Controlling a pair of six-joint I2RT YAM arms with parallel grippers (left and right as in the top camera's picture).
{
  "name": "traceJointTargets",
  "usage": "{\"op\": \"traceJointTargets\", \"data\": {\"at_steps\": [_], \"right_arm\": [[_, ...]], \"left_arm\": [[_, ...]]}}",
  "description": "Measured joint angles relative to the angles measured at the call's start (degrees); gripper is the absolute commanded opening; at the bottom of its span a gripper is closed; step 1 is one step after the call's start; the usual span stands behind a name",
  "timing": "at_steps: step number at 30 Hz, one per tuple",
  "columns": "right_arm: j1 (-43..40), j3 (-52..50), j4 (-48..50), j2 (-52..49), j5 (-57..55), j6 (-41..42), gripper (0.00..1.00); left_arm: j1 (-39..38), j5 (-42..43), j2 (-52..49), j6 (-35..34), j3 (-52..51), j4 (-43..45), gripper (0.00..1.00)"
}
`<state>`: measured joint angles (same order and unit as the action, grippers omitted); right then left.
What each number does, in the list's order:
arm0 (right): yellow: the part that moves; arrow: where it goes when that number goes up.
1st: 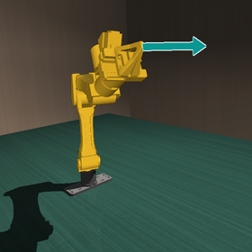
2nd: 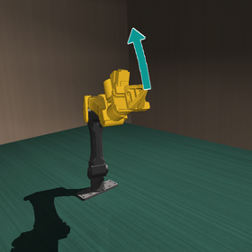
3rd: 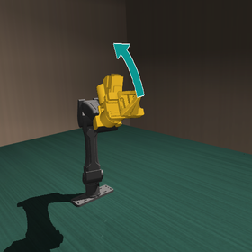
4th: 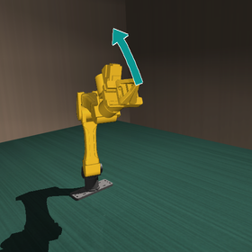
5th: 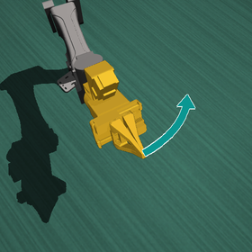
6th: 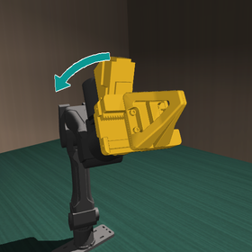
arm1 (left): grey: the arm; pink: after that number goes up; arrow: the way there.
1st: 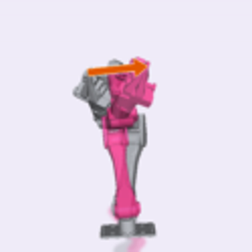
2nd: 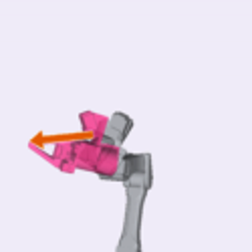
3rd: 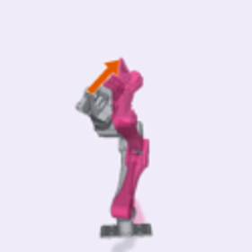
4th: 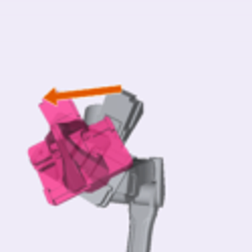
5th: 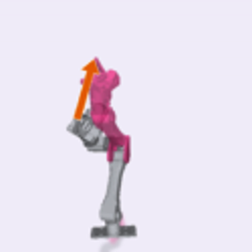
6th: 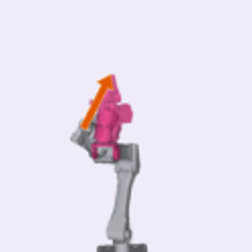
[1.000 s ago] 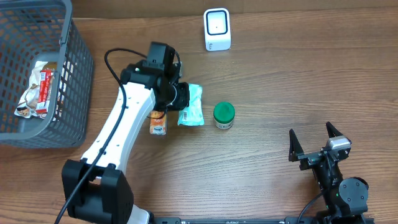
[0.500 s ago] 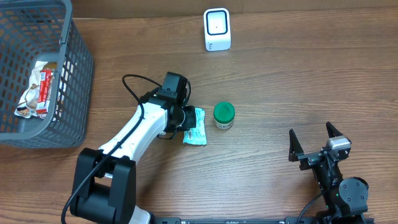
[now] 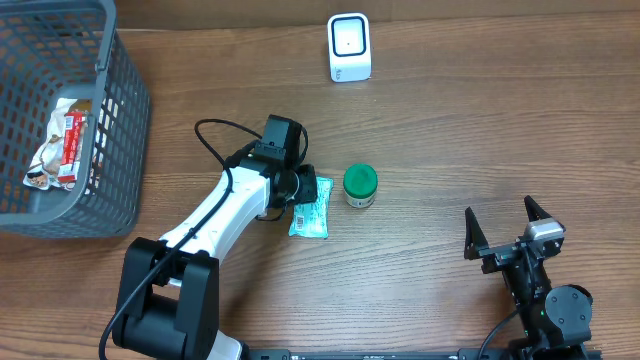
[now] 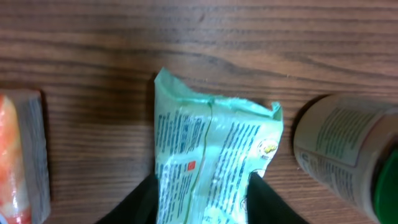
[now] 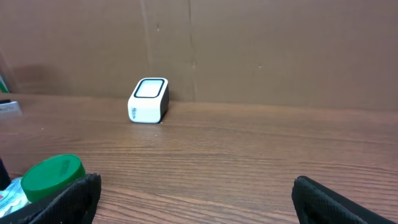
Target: Scan the item barcode
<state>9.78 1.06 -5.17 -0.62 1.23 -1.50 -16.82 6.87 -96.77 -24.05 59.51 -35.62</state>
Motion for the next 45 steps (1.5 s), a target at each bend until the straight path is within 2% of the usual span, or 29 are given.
{"op": "traceJointTargets", "data": {"at_steps": [2, 4, 5, 18, 45], "right_arm": [[0.0, 0.0, 0.0, 0.0, 0.0, 0.0, 1.00], [0.0, 0.0, 0.0, 0.0, 0.0, 0.0, 1.00], [0.0, 0.0, 0.0, 0.0, 0.0, 0.0, 1.00], [0.0, 0.0, 0.0, 0.0, 0.0, 0.0, 1.00], [0.0, 0.0, 0.0, 0.0, 0.0, 0.0, 1.00]], "left_arm": [[0.0, 0.0, 0.0, -0.1, 0.0, 0.6, 0.22], [0.0, 0.1, 0.0, -0.3, 0.0, 2.1, 0.06], [-0.1, 0.2, 0.0, -0.5, 0.0, 2.8, 0.04], [-8.4, 0.2, 0.0, -1.6, 0.0, 11.0, 0.04], [-21.5, 0.2, 0.0, -10.4, 0.0, 16.6, 0.04]]}}
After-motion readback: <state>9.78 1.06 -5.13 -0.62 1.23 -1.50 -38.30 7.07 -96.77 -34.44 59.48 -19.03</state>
